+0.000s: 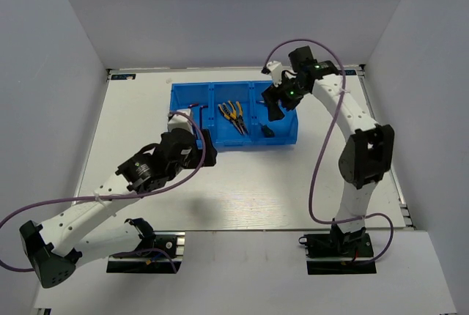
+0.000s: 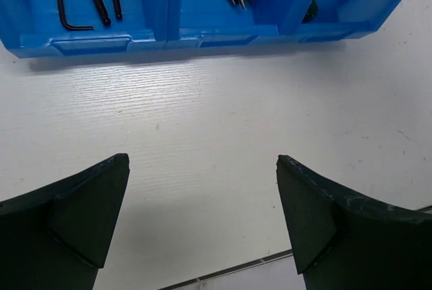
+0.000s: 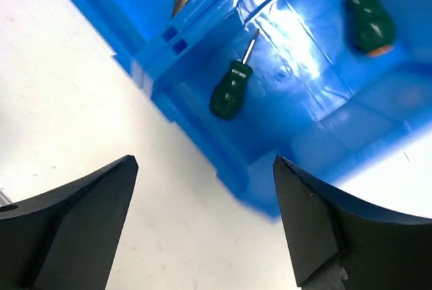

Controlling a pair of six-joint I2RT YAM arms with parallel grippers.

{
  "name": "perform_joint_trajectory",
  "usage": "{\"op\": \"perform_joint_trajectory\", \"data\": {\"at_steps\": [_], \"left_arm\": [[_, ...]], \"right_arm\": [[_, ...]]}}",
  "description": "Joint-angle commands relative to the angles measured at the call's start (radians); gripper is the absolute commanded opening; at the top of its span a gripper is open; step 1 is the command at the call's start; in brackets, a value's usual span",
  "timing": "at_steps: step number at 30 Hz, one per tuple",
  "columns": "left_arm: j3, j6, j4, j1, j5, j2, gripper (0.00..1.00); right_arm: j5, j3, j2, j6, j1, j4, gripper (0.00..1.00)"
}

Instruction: Sort the tools into containers

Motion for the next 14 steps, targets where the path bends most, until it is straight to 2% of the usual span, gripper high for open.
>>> {"op": "perform_joint_trajectory", "data": {"at_steps": [1, 4, 6, 7, 8, 10, 14], "left_arm": [[-0.010, 0.009, 0.060, 0.001, 0.055, -0.032, 1.00], [-0.010, 0.044, 0.060, 0.001, 0.064, -0.003, 1.00], [-0.010, 0.056, 0.060, 0.001, 0.076, 0.015, 1.00], [-0.010, 0.070, 0.060, 0.001, 0.088, 0.027, 1.00], [-0.010, 0.070, 0.070, 0.001, 0.089, 0.028, 1.00], [-0.010, 0.091, 0.079, 0.001, 0.098, 0.037, 1.00], [-0.001, 0.130, 0.106, 0.001, 0.110, 0.047, 1.00]], "right_arm": [[0.057, 0.045, -0.159, 0.121, -0.018, -0.107, 0.88], [0.132, -0.062, -0.269, 0.146, -0.018, -0.099, 0.90], [0.200, -0.212, -0.357, 0.190, -0.018, -0.069, 0.90], [0.218, -0.252, -0.454, 0.198, -0.018, -0.003, 0.90], [0.256, -0.377, -0.490, 0.225, -0.016, 0.025, 0.90], [0.295, -0.448, -0.617, 0.232, -0.015, 0.107, 0.90], [0.321, -0.625, -0.745, 0.213, -0.019, 0.132, 0.90]]}}
